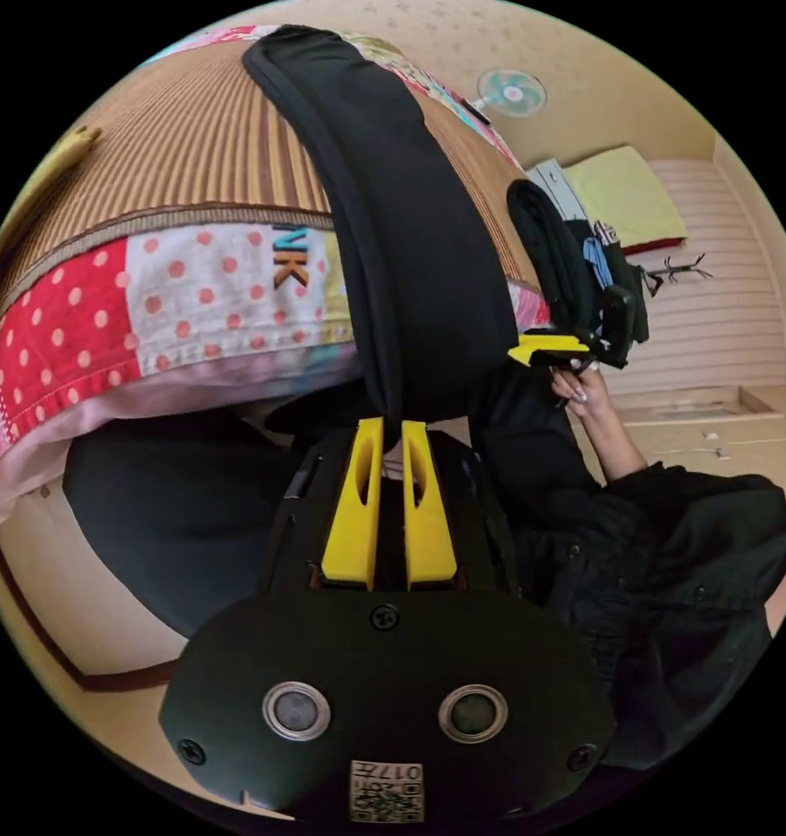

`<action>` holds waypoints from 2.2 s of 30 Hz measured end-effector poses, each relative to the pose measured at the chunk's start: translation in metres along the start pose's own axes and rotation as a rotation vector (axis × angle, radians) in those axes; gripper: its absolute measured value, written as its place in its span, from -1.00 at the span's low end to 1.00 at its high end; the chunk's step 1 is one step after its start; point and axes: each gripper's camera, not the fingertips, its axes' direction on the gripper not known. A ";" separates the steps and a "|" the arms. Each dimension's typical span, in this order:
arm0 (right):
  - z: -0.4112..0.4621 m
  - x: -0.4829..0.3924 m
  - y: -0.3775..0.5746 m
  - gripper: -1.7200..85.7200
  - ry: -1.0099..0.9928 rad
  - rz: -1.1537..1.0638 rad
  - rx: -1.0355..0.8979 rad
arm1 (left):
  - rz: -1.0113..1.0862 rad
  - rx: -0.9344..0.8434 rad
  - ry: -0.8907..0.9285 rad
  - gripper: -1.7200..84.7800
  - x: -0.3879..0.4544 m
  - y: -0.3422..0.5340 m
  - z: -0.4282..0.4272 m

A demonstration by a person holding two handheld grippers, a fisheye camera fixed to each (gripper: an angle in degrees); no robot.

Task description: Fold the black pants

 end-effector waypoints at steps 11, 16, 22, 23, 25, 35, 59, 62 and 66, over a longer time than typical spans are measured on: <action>-0.019 -0.007 0.010 -0.85 0.000 0.126 0.047 | -0.148 0.247 0.088 -0.72 -0.027 -0.006 -0.040; -0.046 0.013 -0.026 -0.78 0.019 0.141 0.197 | -0.086 0.380 0.003 -0.69 -0.014 -0.038 -0.052; -0.040 0.041 -0.051 -0.72 -0.034 0.156 0.218 | -0.150 0.480 -0.014 -0.66 -0.019 -0.045 -0.034; -0.039 0.045 -0.048 -0.72 -0.085 0.164 0.250 | -0.158 0.492 0.025 -0.67 -0.021 -0.040 -0.031; -0.033 0.052 -0.044 -0.72 -0.165 0.191 0.247 | -0.167 0.475 0.084 -0.67 -0.023 -0.037 -0.023; -0.033 0.076 -0.066 -0.81 -0.259 0.265 0.196 | -0.218 0.501 0.113 -0.74 -0.045 -0.065 -0.030; -0.037 0.042 -0.065 -0.77 -0.243 0.169 0.225 | -0.023 0.362 0.274 -0.74 -0.029 -0.080 0.018; -0.033 0.037 -0.064 -0.77 -0.256 0.158 0.212 | -0.004 0.326 0.282 -0.75 -0.019 -0.078 0.031; -0.036 0.032 -0.050 -0.80 -0.237 0.131 0.170 | 0.056 0.232 0.120 -0.78 0.001 -0.071 0.043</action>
